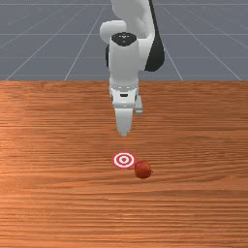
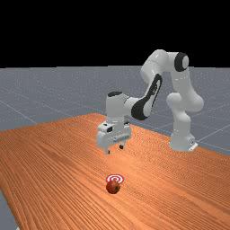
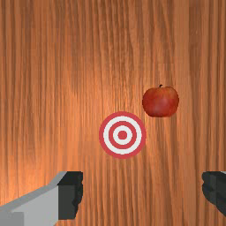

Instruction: Pick the apple to the marker

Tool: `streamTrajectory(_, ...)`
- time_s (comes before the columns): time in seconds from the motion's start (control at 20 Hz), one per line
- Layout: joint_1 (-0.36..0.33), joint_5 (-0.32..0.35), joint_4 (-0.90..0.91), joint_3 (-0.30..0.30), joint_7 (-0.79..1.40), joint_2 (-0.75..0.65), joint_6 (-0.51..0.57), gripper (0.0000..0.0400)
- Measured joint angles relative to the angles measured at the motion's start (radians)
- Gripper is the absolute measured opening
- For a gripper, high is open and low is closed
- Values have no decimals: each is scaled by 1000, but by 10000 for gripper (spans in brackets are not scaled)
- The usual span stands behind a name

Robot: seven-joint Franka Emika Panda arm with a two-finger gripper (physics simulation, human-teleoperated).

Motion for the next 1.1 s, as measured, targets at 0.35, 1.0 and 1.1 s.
streamTrajectory(0.35, 20, -14, -89, -41, 217, -99, -85, 237)
streamTrajectory(1.0, 43, 100, -55, -157, 1383, -201, -400, 0)
streamTrajectory(1.1, 53, 108, -53, -153, 1420, -198, -311, 252)
